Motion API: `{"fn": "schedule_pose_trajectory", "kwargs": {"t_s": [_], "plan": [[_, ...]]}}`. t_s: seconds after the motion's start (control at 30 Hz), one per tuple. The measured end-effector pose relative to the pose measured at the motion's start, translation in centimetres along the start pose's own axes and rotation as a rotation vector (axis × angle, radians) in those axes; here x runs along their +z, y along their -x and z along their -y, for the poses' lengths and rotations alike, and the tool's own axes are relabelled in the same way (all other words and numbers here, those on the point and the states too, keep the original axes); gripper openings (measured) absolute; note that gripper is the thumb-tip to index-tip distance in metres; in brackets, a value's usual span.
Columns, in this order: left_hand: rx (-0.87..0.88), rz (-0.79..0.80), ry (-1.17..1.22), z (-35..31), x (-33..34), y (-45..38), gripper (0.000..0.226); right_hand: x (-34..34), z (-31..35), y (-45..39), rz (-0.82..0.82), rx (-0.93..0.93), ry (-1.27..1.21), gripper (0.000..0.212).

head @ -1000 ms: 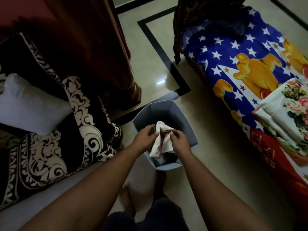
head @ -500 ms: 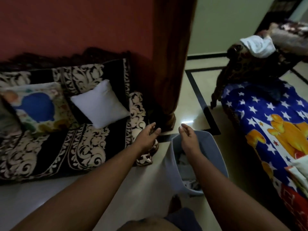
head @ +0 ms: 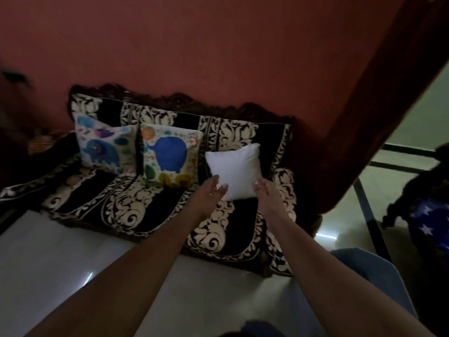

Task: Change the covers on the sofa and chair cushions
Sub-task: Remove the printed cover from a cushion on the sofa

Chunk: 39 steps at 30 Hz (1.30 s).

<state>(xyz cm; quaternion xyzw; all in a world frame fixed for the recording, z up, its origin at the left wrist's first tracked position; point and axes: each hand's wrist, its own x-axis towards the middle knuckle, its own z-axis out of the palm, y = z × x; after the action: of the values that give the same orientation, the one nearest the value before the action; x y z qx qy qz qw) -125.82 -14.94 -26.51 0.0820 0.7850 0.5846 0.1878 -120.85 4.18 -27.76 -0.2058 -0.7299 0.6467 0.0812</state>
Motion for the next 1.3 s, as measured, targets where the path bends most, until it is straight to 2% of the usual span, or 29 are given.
{"fn": "schedule_pose_trajectory", "kwargs": {"t_s": [0.03, 0.1, 0.13, 0.23, 0.27, 0.43, 0.6, 0.8, 1.03, 1.13, 1.23, 1.3], "plan": [[-0.009, -0.028, -0.018, 0.2, -1.8, 0.1, 0.065, 1.9, 0.6, -0.6, 0.029, 0.004, 0.013, 0.05], [-0.028, -0.103, -0.029, 1.3, -5.2, -0.9, 0.099, 5.5, 1.1, -2.5, 0.074, 0.003, 0.027, 0.049], [-0.032, -0.122, -0.041, 1.4, -6.4, -1.2, 0.103, 7.0, 1.2, -3.5, 0.085, -0.002, 0.031, 0.048], [-0.071, -0.187, -0.075, 2.6, -10.7, -3.3, 0.062, 12.1, 1.1, -7.8, 0.158, -0.021, 0.059, 0.046], [-0.082, -0.221, -0.095, 3.4, -12.1, -4.4, 0.055, 13.7, 0.9, -9.3, 0.19, -0.009, 0.057, 0.047], [-0.171, -0.349, -0.12, 5.8, -18.8, -8.5, 0.052, 20.8, 0.8, -15.8, 0.307, 0.072, 0.033, 0.049], [-0.168, -0.424, -0.159, 7.4, -24.8, -12.2, 0.053, 27.1, 1.0, -21.2, 0.383, 0.127, 0.067, 0.051], [-0.202, -0.387, -0.153, 12.0, -32.7, -18.3, 0.061, 36.4, 0.3, -26.5, 0.399, 0.156, 0.112, 0.049], [-0.279, -0.239, -0.177, 17.4, -43.4, -25.2, 0.072, 46.9, -0.3, -30.2, 0.392, 0.213, 0.255, 0.055], [-0.327, -0.161, -0.223, 19.0, -47.2, -27.6, 0.084, 49.6, -0.8, -31.8, 0.366, 0.233, 0.313, 0.056], [-0.363, -0.126, -0.25, 20.6, -49.9, -30.6, 0.108, 51.7, -1.2, -34.0, 0.335, 0.273, 0.339, 0.057], [-0.37, -0.101, -0.302, 21.2, -50.9, -32.4, 0.098, 52.9, -1.6, -35.5, 0.321, 0.289, 0.337, 0.058]]}}
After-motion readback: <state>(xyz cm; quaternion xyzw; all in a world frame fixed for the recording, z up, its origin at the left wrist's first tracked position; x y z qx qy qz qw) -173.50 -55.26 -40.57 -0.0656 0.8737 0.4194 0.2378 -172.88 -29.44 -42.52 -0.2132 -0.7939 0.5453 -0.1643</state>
